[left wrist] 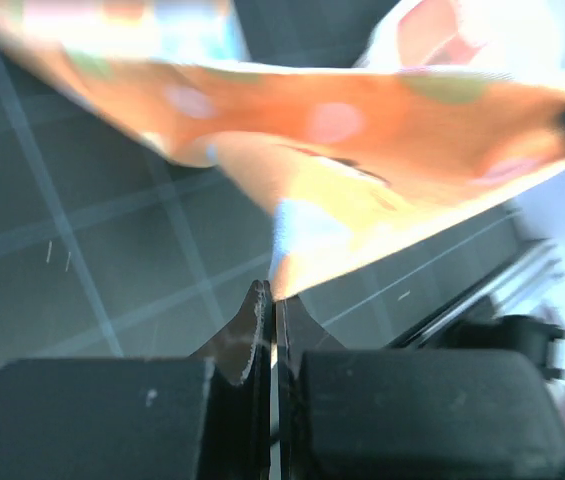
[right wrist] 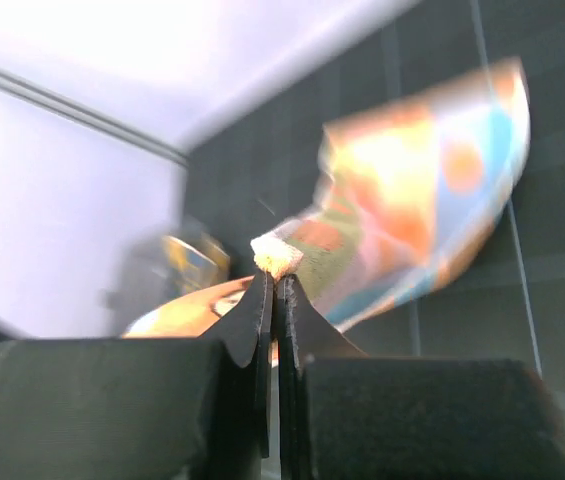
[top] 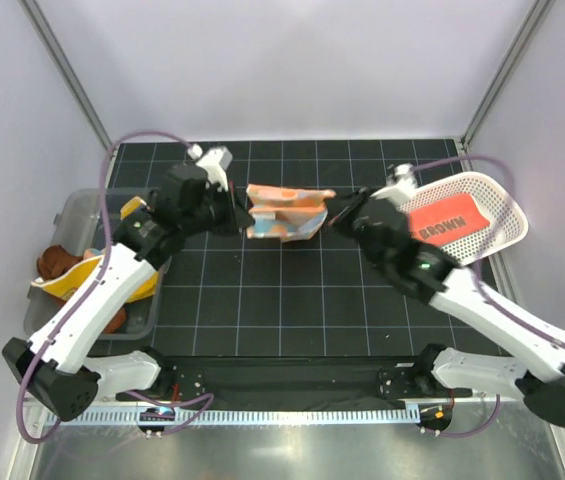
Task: Fold and stack the towels
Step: Flatten out the crumpled towel
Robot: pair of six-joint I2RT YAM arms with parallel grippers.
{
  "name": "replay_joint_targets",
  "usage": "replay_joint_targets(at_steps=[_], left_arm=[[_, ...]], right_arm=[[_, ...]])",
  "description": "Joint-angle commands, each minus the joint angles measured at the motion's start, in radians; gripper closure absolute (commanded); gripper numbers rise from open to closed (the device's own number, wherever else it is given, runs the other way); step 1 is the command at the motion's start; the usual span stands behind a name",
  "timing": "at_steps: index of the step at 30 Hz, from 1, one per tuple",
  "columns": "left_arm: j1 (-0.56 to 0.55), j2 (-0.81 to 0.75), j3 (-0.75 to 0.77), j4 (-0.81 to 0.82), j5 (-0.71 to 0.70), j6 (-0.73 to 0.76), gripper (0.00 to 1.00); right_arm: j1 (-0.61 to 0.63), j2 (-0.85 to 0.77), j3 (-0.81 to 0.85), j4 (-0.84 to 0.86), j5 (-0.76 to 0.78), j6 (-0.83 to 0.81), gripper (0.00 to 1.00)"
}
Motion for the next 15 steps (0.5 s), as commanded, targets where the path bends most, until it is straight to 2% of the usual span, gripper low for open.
replay_joint_targets(at_steps=[1, 4, 8, 15], left_arm=[[-0.018, -0.034, 0.154, -0.079, 0.055, 0.113, 1.00], [-0.035, -0.043, 0.281, -0.081, 0.119, 0.086, 1.00], [-0.055, -0.038, 0.399, -0.078, 0.225, 0.042, 1.00], [-0.066, -0.028, 0.553, -0.144, 0.231, 0.034, 1.00]], right_arm=[[0.000, -0.113, 0.179, -0.122, 0.089, -0.336, 0.99], [0.000, -0.160, 0.264, -0.168, 0.044, -0.345, 0.99], [0.002, -0.212, 0.287, -0.149, -0.022, -0.316, 0.99], [0.002, -0.261, 0.312, -0.055, -0.076, -0.340, 0.99]])
